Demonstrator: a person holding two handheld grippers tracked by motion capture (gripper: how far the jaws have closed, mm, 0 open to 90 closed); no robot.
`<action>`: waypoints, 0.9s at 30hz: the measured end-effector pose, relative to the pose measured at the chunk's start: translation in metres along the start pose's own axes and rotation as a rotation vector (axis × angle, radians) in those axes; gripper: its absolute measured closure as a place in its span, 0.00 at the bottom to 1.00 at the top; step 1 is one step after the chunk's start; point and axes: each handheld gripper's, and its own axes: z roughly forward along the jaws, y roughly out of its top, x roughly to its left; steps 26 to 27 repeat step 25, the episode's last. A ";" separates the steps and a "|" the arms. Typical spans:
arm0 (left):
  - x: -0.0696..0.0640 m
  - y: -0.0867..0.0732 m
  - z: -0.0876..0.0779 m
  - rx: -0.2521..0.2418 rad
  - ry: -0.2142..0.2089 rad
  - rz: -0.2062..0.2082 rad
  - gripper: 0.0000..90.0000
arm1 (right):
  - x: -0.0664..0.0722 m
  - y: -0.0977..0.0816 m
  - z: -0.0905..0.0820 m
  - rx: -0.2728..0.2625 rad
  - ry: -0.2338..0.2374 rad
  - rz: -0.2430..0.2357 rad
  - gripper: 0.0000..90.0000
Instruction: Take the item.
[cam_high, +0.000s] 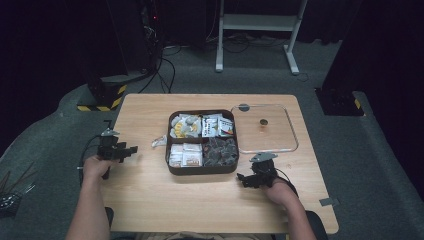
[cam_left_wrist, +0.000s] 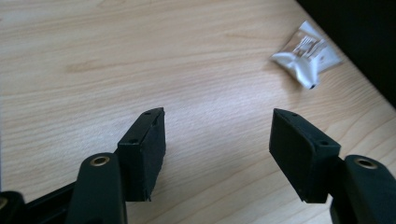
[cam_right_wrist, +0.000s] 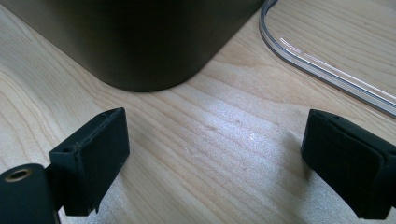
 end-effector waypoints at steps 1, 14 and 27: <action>0.002 -0.001 0.001 0.002 0.007 0.006 0.40 | 0.000 0.000 0.000 0.000 0.000 0.000 0.09; 0.007 -0.013 0.008 -0.066 0.013 0.012 0.26 | 0.000 0.000 0.000 0.000 0.000 0.000 0.09; 0.001 -0.011 0.016 -0.062 0.133 0.023 0.17 | 0.000 0.000 0.000 -0.002 0.001 0.002 0.09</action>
